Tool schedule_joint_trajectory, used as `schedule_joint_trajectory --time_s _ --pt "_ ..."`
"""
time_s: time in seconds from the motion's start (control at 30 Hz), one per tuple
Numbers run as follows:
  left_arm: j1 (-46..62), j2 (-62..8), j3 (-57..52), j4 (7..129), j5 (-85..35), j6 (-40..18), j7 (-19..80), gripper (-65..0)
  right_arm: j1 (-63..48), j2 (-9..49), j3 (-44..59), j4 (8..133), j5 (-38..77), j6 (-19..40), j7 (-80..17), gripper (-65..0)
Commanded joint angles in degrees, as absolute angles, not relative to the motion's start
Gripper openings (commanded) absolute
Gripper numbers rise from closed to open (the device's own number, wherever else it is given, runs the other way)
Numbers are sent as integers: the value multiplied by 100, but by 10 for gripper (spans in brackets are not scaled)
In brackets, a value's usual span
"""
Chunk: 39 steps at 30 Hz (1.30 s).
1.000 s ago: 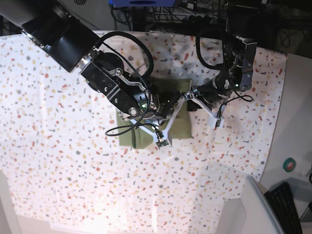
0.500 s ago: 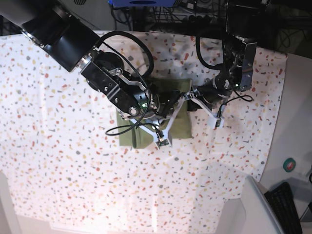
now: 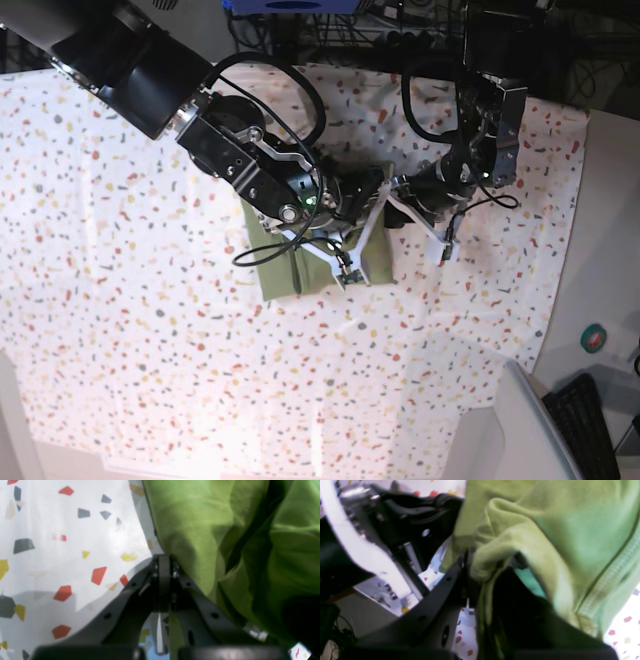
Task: Layout the t-shirt on the table in an organized manner, then fold the t-shirt properly
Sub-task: 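Press the folded bundle flat with the right gripper, then release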
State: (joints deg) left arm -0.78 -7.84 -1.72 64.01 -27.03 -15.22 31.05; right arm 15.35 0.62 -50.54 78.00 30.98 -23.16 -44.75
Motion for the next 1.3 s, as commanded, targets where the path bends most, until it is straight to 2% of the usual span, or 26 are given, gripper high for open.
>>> schedule_joint_trajectory --time_s 0.0,0.83,1.03,1.07,1.13,1.17,1.27 --pt "-101 -831 -207 6457 -2624 -1455 3196 -650 1675 13 -5024 7890 3064 -2299 -4374 -650" --pt "215 -927 -259 7213 -2624 -1455 3609 -650 1815 -75 -5007 7521 3064 -2334 -4084 -650" --pt "866 -1068 -1103 7758 -2642 -1455 3626 -650 1807 -198 -5007 7451 3064 -2334 -4075 -650" --pt "1007 -1077 -1253 7916 -2642 -1455 3626 -650 1807 -198 -5007 7442 3055 -2343 -4075 -612" --pt "1314 -1244 -1490 8163 -2642 -1455 3626 -650 1807 -198 -5007 7442 3055 -2343 -4075 -482" --pt "1437 -1314 -1596 8233 -2642 -1464 3626 -650 1807 -198 -5007 7442 3055 -2343 -4066 -438" --pt "1763 -1446 -1921 8303 -2642 -1473 3626 -650 1807 -163 -5007 7442 3055 -2343 -3749 -368"
